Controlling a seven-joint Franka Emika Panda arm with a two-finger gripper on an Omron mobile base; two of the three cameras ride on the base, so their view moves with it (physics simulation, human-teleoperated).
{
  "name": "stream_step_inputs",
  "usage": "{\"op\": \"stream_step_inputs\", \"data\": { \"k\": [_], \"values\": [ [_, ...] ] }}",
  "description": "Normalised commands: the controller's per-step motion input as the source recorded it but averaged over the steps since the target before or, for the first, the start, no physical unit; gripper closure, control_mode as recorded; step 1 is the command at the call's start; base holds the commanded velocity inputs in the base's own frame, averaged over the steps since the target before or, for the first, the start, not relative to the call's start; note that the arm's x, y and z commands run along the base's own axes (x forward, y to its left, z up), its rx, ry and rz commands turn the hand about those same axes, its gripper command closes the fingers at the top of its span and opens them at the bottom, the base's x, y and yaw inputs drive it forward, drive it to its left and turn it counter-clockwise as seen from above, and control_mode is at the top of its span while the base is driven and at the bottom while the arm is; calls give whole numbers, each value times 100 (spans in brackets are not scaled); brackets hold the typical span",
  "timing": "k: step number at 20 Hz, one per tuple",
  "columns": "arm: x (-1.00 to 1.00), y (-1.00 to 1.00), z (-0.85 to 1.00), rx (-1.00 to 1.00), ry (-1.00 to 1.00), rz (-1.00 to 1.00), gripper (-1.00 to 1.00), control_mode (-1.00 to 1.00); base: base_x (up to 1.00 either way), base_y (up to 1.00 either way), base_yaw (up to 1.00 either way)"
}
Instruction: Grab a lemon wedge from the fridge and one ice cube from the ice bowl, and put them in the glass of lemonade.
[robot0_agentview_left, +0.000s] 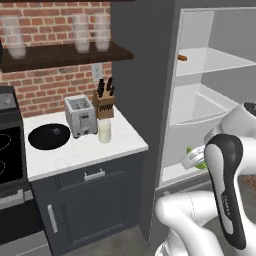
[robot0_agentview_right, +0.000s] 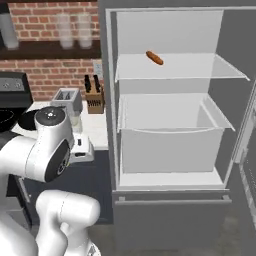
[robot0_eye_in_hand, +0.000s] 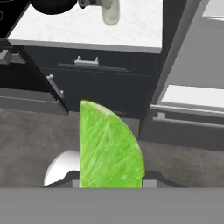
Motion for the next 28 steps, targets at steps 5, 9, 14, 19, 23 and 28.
{"op": "stream_step_inputs", "data": {
  "k": [5, 9, 14, 19, 23, 28],
  "values": [
    [0, 0, 0, 0, 0, 0, 100, 100, 45, 83, -11],
    [0, 0, 0, 0, 0, 0, 100, 100, 57, 34, -7],
    [0, 0, 0, 0, 0, 0, 100, 100, 59, 30, -6],
    [0, 0, 0, 0, 0, 0, 100, 100, 44, 54, -19],
    [0, 0, 0, 0, 0, 0, 100, 100, 42, 40, -16],
    [42, 24, 11, -6, 11, -8, 100, -100, 8, 7, -3]
  ]
}}
